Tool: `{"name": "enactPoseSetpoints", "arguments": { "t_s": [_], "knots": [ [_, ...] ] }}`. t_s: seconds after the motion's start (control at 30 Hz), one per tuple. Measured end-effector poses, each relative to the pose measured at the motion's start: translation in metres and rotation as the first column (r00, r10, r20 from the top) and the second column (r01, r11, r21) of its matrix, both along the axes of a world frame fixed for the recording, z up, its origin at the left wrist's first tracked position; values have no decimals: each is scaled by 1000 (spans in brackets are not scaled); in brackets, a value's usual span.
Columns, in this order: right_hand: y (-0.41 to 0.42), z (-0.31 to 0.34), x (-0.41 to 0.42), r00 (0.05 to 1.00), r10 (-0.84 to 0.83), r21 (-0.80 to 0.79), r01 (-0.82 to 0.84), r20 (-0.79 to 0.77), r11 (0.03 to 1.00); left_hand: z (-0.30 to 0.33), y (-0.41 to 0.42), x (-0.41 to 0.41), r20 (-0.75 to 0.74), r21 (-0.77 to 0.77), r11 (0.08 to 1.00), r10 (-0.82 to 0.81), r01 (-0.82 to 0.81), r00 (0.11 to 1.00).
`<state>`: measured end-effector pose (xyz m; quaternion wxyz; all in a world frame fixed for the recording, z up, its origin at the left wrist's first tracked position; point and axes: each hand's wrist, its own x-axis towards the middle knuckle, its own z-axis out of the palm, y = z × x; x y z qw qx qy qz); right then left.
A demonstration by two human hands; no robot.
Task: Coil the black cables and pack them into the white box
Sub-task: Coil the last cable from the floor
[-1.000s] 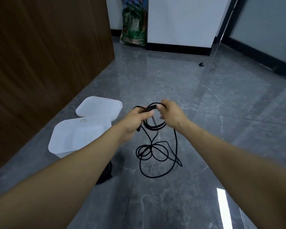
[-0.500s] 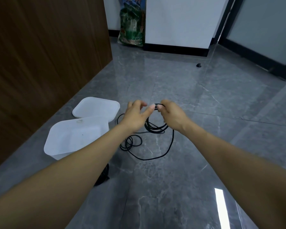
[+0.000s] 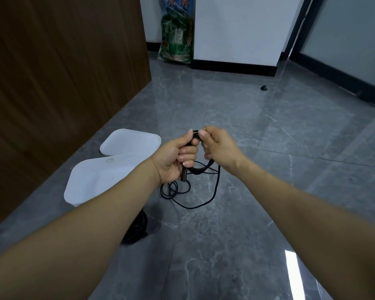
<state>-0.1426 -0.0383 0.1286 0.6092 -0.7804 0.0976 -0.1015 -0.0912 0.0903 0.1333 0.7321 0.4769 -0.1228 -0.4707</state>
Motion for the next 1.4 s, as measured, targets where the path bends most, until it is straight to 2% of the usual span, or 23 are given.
{"name": "enactPoseSetpoints", "arguments": {
  "t_s": [0.13, 0.27, 0.33, 0.4, 0.63, 0.67, 0.73, 0.83, 0.9, 1.0, 1.1, 1.2, 1.4],
  "knots": [
    [4, 0, 5, 999, -47, 52, 47, 0, 998, 4, -2, 4, 59, 46, 993, 102, -105, 993],
    [1, -4, 4, 992, -10, 196, 34, -126, 980, 15, -5, 18, 33, 39, 961, 272, -274, 962],
    [-6, -11, 1, 989, 11, 206, 20, -146, 978, 21, -3, 26, 25, 45, 936, 349, -350, 937],
    [-19, -16, -2, 990, -61, 188, 84, -125, 978, 25, -1, 32, 25, 57, 898, 435, -436, 900],
    [-57, -22, -15, 897, -441, -6, 441, -38, 898, 26, 5, 43, -8, 45, 752, 658, -657, 753],
    [-56, -22, -14, 885, -464, -66, 462, -23, 884, 23, 5, 42, -1, 54, 735, 676, -675, 736],
    [-46, -16, -10, 881, -472, -302, 452, 7, 839, 14, 6, 38, 28, 61, 714, 697, -697, 717],
    [-22, -6, -3, 937, -349, -687, 249, -8, 683, 3, 9, 32, 198, 100, 730, 651, -676, 732],
    [-6, 4, 2, 975, -211, -764, 86, -67, 639, 1, 11, 30, 397, 147, 739, 564, -657, 724],
    [12, 17, 8, 995, 3, -738, -73, -96, 671, 2, 14, 29, 613, 177, 766, 405, -618, 678],
    [21, 26, 11, 991, 123, -668, -131, -59, 733, 2, 16, 25, 689, 212, 782, 305, -585, 657],
    [22, 29, 10, 990, 141, -561, -122, -11, 818, 5, 14, 20, 745, 260, 792, 199, -552, 636],
    [15, 22, 8, 995, 103, -364, -100, -12, 926, 4, 11, 12, 734, 337, 850, 32, -405, 678]
  ]
}}
